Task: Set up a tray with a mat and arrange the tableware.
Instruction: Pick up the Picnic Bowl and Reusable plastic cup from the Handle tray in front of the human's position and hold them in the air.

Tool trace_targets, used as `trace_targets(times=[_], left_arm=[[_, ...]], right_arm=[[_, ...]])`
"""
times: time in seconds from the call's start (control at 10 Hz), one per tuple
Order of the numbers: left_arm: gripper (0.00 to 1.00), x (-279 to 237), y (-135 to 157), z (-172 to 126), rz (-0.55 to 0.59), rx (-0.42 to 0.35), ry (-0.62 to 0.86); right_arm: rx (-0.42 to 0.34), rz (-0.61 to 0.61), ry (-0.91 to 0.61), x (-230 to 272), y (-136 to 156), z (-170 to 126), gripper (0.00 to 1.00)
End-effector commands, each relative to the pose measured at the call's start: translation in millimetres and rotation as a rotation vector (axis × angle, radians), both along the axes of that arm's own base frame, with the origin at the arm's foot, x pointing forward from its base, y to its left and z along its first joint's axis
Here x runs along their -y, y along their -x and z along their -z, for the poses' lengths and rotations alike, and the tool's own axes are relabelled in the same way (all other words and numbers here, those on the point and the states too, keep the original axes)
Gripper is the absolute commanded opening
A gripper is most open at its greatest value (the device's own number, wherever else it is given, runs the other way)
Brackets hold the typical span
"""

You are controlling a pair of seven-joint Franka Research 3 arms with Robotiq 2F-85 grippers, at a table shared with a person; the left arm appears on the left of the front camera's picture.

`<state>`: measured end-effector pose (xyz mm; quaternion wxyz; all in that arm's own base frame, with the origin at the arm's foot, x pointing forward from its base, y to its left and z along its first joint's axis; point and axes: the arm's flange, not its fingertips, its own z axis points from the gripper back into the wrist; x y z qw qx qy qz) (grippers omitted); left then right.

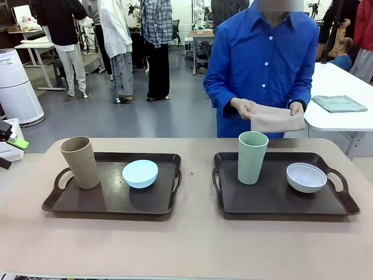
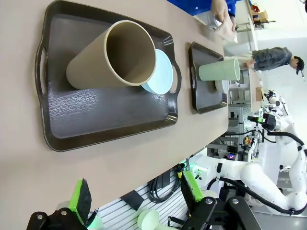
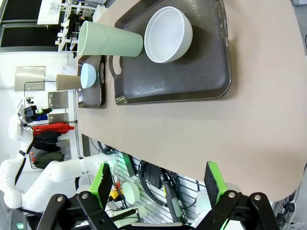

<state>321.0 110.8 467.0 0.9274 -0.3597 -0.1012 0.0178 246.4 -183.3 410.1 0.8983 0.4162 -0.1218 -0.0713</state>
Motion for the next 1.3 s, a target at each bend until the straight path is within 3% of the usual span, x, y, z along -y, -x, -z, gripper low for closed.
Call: trace_targets(times=[0.0, 1.2], left_arm=[[1.0, 1.0, -0.6, 0.5, 0.006, 0.007, 0.024], [1.0, 1.0, -0.6, 0.5, 0.006, 0.007, 0.024]], right_arm=[[0.0, 0.001, -0.007, 0.7, 0.5, 1.0, 1.0], [0.0, 0.001, -0.007, 0.7, 0.5, 1.0, 1.0]])
